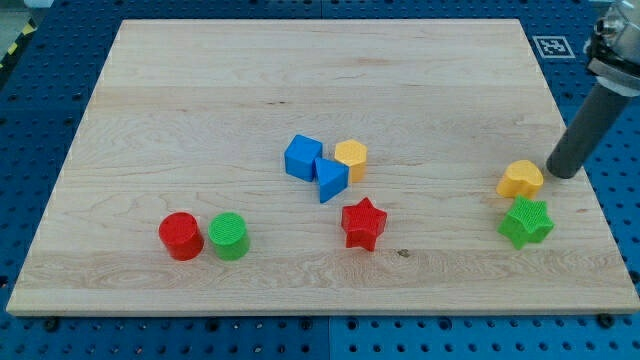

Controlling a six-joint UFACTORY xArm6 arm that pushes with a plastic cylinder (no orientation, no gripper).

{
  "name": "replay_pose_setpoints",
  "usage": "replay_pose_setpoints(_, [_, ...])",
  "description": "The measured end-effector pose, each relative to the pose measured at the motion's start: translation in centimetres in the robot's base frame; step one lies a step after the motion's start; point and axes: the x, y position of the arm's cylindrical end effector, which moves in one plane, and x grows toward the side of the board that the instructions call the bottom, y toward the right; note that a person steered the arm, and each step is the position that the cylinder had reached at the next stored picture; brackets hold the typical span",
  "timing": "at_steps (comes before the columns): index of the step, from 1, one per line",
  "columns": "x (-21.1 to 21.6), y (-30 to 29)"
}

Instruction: Push the heart into the triangle

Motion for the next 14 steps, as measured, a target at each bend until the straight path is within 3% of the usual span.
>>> replay_pose_setpoints(4, [1.1, -4.3])
replay_pose_setpoints(9, [4.8, -4.5])
replay_pose_setpoints(14, [2.9, -7.3])
